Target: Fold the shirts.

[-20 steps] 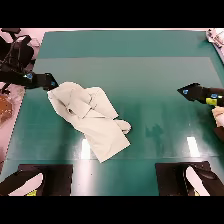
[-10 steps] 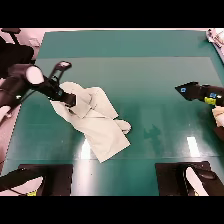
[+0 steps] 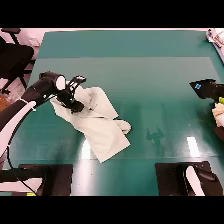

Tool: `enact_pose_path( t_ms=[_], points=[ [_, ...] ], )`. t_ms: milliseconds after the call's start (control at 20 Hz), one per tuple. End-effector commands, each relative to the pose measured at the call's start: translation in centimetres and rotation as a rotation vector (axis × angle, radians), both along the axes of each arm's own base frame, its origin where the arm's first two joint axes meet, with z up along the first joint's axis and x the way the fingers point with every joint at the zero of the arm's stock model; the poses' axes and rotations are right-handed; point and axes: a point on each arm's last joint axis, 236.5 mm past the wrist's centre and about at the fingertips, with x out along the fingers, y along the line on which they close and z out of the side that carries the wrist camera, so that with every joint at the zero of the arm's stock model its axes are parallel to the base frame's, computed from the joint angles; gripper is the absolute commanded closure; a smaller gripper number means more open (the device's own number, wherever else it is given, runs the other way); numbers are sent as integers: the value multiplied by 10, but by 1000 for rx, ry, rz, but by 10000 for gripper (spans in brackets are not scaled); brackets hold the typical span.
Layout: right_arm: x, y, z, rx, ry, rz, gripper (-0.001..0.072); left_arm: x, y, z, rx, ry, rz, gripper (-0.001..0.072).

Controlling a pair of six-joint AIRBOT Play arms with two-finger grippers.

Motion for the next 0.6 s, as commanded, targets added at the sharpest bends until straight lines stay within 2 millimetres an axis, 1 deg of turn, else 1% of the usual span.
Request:
enact_pose_path(
  t_ms=[0,100,200,300,400,500,550],
  points=[
    [-2,-3,0,0,2,-8,32,-1,6,-2,48,9,-38,685],
    [-2,-3,0,0,3,-8,32,0,6,9,49,8,-39,685],
    [-3,-2,-1,0,9,-4,32,8,3,36,30,-50,-60,686],
    [-4,-1,-2,0,15,0,32,19,1,80,-1,-164,-59,687],
    [-7,2,-8,8,44,18,32,21,0,128,-41,-280,-55,687],
    [-10,8,-26,59,138,40,32,13,4,178,-87,-396,-32,686],
    [-11,14,-40,86,202,70,32,6,7,196,-107,-439,-14,685]
  ],
)
